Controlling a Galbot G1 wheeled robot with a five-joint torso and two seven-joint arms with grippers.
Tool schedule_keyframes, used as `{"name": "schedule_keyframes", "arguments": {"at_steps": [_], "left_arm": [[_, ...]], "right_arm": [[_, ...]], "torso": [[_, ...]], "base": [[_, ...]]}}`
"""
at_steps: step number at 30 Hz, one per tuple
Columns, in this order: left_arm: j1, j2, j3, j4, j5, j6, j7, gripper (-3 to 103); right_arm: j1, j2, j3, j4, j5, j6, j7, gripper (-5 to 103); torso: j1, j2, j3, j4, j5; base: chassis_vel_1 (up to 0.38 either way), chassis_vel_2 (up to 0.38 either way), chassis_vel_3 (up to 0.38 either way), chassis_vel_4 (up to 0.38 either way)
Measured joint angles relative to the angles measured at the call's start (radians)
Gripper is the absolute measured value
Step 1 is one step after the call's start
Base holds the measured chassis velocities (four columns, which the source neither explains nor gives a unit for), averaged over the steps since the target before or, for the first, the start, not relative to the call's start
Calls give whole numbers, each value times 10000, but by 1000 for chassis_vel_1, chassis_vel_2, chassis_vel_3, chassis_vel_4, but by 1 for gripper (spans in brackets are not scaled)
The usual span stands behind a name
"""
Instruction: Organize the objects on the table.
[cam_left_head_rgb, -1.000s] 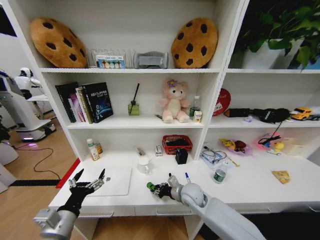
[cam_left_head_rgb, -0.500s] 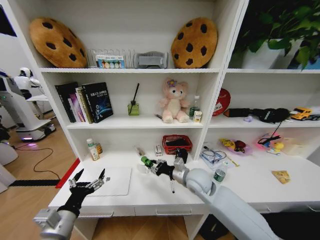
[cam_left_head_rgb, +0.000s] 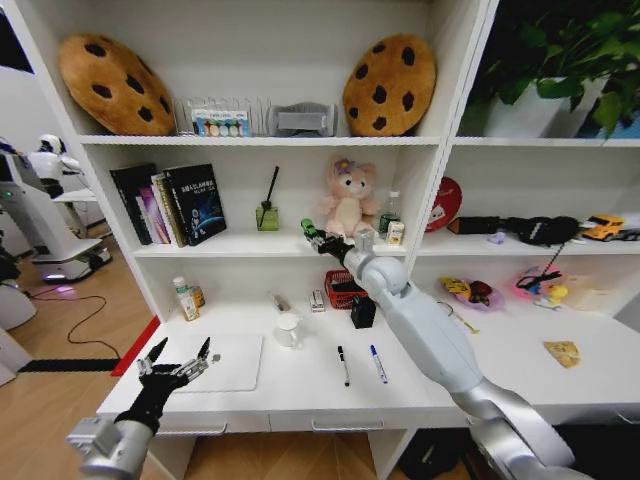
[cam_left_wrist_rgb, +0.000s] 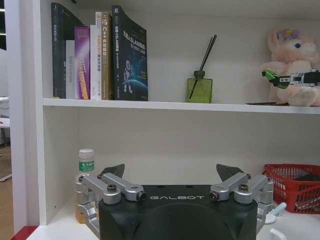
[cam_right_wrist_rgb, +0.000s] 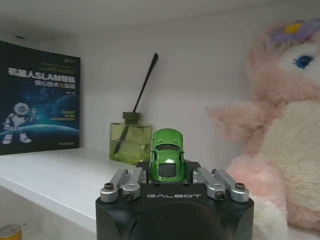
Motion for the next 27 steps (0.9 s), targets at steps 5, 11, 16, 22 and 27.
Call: {"name": "schedule_keyframes", "arguments": {"at_steps": [5, 11, 16, 22, 27], "left_arm": [[0, 0, 0, 0, 0, 0, -1, 100], [0, 0, 0, 0, 0, 0, -1, 100], [0, 0, 0, 0, 0, 0, -2, 100], [0, 0, 0, 0, 0, 0, -4, 100], [0, 0, 0, 0, 0, 0, -5, 100]], "right_arm": [[415, 407, -128, -889, 12, 223, 175, 35], [530, 563, -364, -1033, 318, 52, 517, 35], [536, 391, -580, -996, 256, 266, 686, 43], [662, 144, -713, -784, 637, 249, 957, 71], [639, -128, -806, -213, 1032, 197, 1189, 86]], "torso": [[0, 0, 0, 0, 0], [-1, 1, -2, 1, 0], [-1, 1, -1, 0, 2], [0, 2, -2, 0, 1], [0, 2, -1, 4, 1]], "base": [[0, 0, 0, 0], [0, 0, 0, 0], [0, 0, 0, 0], [0, 0, 0, 0], [0, 0, 0, 0]]}}
